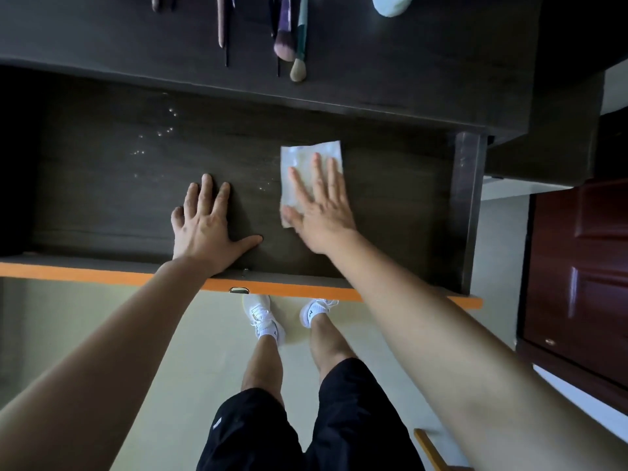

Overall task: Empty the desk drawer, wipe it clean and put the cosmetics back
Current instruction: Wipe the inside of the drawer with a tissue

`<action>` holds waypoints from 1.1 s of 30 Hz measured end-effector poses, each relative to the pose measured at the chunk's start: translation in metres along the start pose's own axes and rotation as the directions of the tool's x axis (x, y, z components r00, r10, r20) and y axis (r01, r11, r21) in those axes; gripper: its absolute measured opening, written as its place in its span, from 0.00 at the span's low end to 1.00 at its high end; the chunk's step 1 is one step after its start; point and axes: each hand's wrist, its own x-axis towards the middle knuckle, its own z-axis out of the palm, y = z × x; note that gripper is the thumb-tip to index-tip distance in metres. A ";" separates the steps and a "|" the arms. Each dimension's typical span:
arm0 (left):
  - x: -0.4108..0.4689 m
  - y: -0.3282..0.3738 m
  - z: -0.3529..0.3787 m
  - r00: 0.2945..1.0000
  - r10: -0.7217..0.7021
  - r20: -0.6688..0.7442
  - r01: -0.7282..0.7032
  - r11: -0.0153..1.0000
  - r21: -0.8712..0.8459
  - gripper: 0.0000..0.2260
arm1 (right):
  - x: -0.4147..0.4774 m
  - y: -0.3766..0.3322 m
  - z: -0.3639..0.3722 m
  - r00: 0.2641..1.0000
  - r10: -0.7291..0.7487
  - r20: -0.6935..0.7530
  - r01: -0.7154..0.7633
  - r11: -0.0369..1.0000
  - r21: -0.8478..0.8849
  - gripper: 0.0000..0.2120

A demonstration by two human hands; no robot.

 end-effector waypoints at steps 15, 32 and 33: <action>-0.002 -0.071 -0.024 0.998 -0.045 0.035 0.044 0.999 0.026 0.44 | 0.006 0.046 -0.013 0.960 0.279 0.024 -0.279 0.960 0.006 0.34; -0.007 -0.075 -0.023 0.999 -0.025 0.037 0.024 0.999 0.035 0.43 | -0.022 0.087 -0.011 0.978 0.167 0.128 -0.166 0.986 -0.020 0.35; -0.007 -0.074 -0.022 0.999 -0.022 0.036 0.021 0.999 0.038 0.43 | -0.018 0.088 -0.011 0.971 0.209 0.119 -0.208 0.978 -0.020 0.35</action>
